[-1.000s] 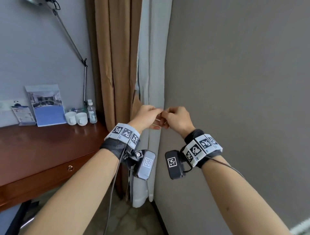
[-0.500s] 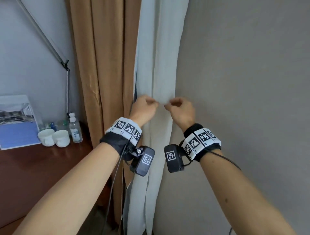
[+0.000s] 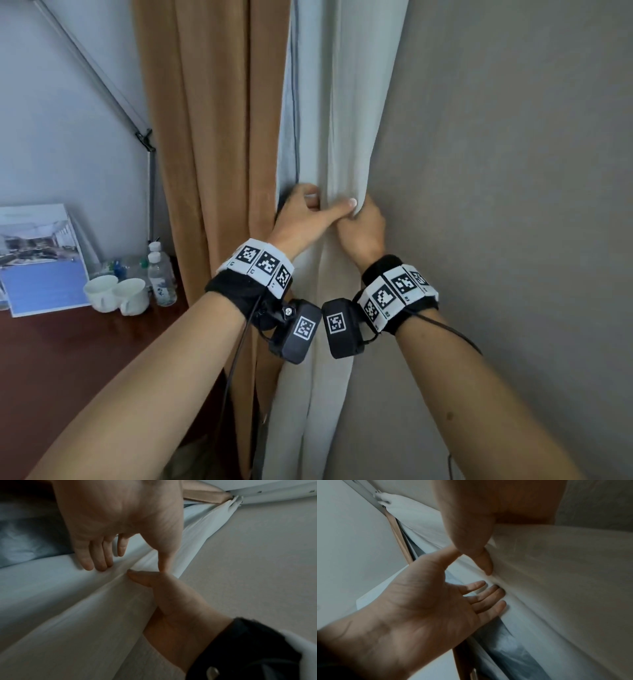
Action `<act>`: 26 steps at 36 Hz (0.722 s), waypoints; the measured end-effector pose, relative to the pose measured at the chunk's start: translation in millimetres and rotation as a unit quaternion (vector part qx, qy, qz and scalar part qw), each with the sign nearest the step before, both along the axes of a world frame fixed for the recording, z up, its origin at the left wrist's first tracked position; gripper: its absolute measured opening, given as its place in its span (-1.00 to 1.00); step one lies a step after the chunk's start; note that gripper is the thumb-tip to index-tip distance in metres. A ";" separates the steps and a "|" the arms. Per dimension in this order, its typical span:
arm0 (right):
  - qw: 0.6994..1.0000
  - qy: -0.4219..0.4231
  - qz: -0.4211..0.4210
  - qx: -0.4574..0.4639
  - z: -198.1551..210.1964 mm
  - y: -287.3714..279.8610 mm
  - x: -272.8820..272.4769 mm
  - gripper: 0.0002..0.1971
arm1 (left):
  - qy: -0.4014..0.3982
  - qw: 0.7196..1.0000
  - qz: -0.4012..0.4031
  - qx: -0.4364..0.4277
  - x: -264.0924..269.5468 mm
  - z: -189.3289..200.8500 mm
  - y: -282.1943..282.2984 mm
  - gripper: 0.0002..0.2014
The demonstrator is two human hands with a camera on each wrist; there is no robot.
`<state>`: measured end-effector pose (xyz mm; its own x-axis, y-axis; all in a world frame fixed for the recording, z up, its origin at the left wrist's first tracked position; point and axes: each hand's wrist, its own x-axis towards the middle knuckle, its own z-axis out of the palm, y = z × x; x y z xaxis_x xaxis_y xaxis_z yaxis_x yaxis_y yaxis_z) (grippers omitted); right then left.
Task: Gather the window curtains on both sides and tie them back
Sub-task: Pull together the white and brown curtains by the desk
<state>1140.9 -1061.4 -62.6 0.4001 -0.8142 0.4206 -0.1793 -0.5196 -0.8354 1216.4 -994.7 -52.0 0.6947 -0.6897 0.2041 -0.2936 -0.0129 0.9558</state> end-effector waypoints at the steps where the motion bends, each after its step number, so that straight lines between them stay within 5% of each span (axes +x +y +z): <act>1: 1.000 0.004 0.005 -0.003 -0.2 -1.0 3.0 -0.73 | -0.002 1.000 -0.003 0.000 1.2 0.8 -3.1 -0.27; 10: 0.998 0.046 0.040 -0.019 -3.1 -19.6 16.8 -0.72 | 0.003 0.999 -0.046 0.005 5.8 5.8 -21.8 -0.12; 16: 0.998 0.041 0.050 -0.002 1.2 -28.8 17.1 -0.71 | -0.030 0.999 -0.026 -0.025 11.0 12.5 -36.3 -0.70; 26: 0.997 0.065 0.039 -0.010 1.3 -47.5 25.1 -0.70 | -0.087 0.996 0.020 0.005 23.8 13.6 -68.5 -0.77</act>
